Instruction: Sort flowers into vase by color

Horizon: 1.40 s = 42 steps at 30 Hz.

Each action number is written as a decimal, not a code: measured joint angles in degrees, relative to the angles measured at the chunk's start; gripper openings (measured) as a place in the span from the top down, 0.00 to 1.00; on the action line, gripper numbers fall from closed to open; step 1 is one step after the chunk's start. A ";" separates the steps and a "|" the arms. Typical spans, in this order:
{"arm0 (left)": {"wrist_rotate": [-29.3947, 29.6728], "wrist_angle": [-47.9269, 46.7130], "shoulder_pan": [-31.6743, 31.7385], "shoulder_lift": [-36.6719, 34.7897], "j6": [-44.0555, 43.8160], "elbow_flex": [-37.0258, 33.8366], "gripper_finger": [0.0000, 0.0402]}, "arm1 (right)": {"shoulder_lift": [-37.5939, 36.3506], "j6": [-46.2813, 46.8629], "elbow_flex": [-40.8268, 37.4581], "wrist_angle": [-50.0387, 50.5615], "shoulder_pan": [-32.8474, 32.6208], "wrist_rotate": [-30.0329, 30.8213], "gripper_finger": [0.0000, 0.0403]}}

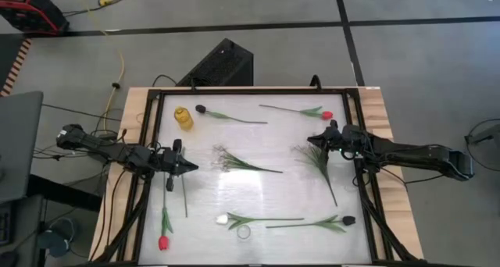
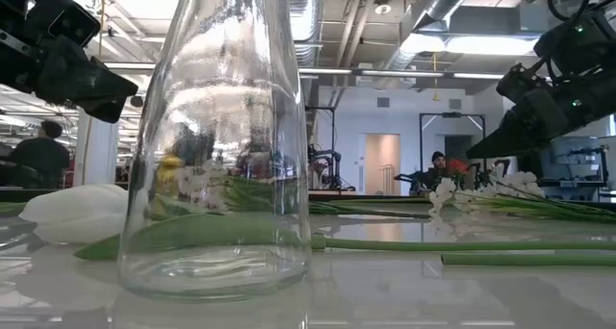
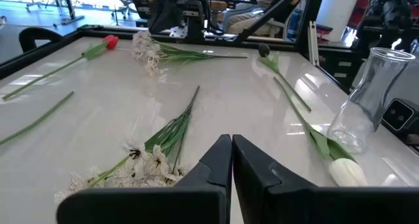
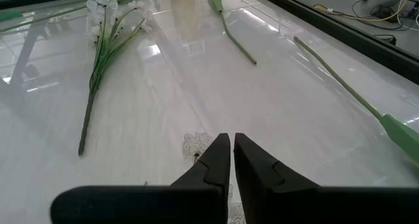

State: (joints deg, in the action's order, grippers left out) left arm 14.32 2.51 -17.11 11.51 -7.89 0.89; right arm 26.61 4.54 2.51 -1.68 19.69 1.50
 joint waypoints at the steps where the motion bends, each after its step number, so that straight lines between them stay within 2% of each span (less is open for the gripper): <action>1: 0.22 0.17 0.01 0.00 0.92 0.02 1.00 | -0.01 0.00 0.01 0.01 0.01 0.00 0.87; 7: 2.98 0.56 -0.01 0.02 2.45 0.01 1.00 | -0.02 0.00 0.01 -0.01 -0.01 0.00 0.87; 17: 3.02 1.88 0.01 0.02 2.42 0.00 1.00 | -0.01 0.00 0.01 0.00 0.00 0.00 0.87; 21: 3.68 5.85 0.01 0.02 -0.08 0.00 1.00 | 0.00 0.00 0.01 0.00 -0.01 0.00 0.87; 28: 10.19 18.21 0.05 0.04 1.21 0.00 1.00 | 0.00 0.00 0.01 0.01 0.01 0.00 0.87; 33: 12.07 22.40 0.11 0.30 1.27 0.00 1.00 | -0.02 0.00 -0.01 0.01 0.01 0.00 0.87; 38: 11.18 25.54 1.49 2.76 1.93 0.00 1.00 | -0.02 0.00 0.01 0.01 0.00 0.00 0.87; 42: 6.69 30.67 3.28 7.48 4.25 0.00 1.00 | -0.02 0.00 0.01 0.01 -0.01 0.00 0.87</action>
State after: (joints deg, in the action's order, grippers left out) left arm 21.01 33.17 -13.83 18.99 -3.64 0.89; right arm 26.59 4.54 2.52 -1.67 19.68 1.50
